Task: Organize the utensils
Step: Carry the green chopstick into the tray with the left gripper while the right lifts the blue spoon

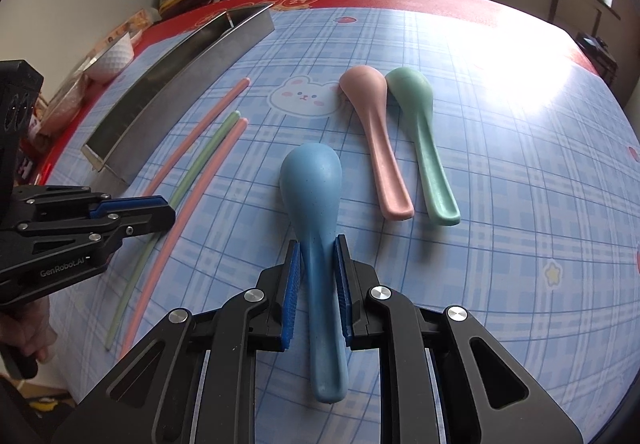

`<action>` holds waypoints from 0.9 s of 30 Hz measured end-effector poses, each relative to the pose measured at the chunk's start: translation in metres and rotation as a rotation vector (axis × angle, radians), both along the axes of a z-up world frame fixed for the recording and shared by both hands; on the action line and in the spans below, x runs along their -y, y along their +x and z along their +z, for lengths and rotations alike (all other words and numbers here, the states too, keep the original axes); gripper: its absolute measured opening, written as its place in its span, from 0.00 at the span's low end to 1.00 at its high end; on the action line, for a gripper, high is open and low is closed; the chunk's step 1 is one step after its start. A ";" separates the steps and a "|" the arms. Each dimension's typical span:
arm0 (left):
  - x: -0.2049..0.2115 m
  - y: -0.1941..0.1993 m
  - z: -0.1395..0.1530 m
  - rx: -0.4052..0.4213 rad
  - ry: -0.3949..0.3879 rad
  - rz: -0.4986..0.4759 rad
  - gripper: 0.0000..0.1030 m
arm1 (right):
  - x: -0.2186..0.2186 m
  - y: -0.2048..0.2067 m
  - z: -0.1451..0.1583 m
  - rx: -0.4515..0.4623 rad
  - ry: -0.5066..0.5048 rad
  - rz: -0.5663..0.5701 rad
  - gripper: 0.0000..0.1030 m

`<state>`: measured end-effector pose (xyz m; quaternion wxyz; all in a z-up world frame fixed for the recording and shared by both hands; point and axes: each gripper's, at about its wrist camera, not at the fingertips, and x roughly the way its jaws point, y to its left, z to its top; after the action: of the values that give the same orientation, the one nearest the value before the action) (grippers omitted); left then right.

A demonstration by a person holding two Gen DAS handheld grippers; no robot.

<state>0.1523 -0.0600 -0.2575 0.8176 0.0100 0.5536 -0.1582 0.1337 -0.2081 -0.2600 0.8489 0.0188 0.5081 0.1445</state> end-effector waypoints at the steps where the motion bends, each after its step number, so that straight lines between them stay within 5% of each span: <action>1: 0.001 0.000 0.000 0.002 0.003 0.000 0.09 | 0.000 0.000 0.000 0.000 0.002 -0.001 0.17; 11: 0.013 -0.006 0.001 0.042 0.076 -0.039 0.07 | 0.001 -0.001 -0.001 0.001 -0.003 0.009 0.17; 27: 0.000 -0.015 0.004 0.017 0.053 -0.011 0.06 | -0.001 0.000 -0.001 0.010 -0.009 0.015 0.17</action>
<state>0.1372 -0.0597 -0.2538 0.8209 0.0362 0.5504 -0.1480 0.1333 -0.2073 -0.2615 0.8504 0.0104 0.5045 0.1487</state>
